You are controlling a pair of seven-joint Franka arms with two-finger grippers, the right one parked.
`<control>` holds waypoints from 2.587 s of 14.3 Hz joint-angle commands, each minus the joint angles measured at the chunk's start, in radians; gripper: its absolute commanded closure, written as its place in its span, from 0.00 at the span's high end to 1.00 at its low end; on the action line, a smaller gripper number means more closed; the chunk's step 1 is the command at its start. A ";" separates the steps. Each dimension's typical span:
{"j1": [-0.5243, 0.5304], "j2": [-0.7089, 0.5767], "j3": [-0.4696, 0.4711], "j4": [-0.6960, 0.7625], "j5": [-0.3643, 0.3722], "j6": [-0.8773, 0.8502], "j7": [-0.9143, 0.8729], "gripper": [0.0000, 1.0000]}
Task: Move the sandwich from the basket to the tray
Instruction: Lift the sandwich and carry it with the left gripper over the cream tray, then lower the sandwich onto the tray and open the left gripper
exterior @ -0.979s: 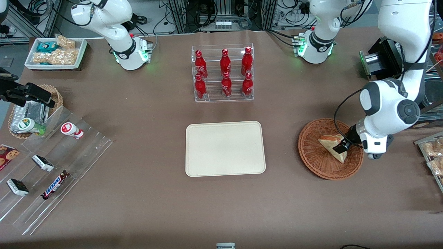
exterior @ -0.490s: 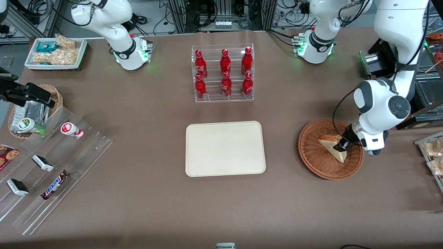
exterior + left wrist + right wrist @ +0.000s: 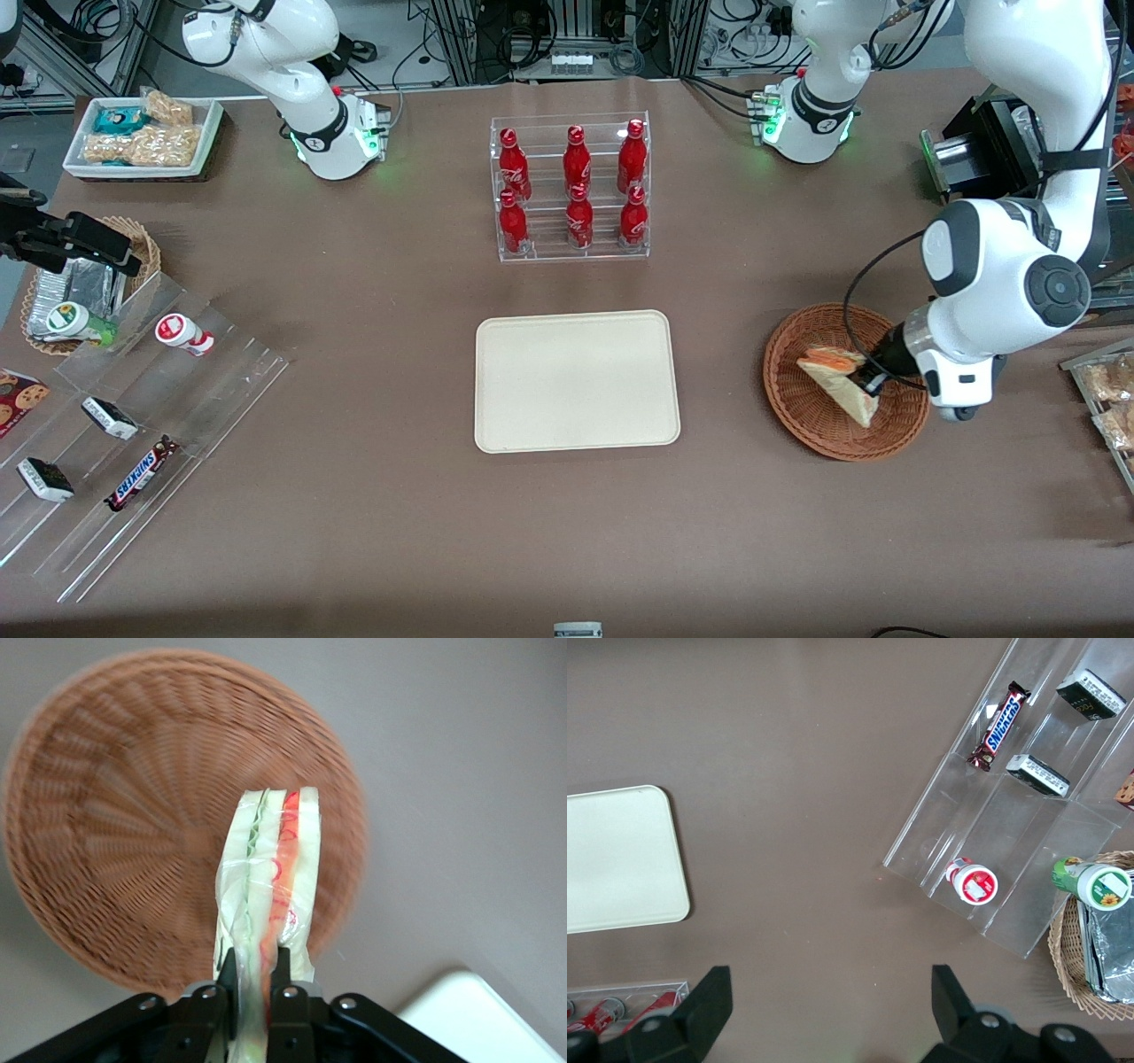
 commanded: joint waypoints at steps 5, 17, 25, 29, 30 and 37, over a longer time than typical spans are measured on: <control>-0.323 0.215 0.006 0.227 -0.008 -0.057 -0.015 0.02; -0.592 0.409 0.006 0.326 0.072 0.268 0.020 0.06; -0.603 0.438 0.006 0.324 0.077 0.344 0.002 1.00; -0.591 0.328 0.014 0.327 0.077 0.241 0.005 1.00; -0.577 0.297 0.014 0.327 0.074 0.204 0.004 1.00; -0.361 0.139 0.015 0.316 0.077 -0.095 0.054 1.00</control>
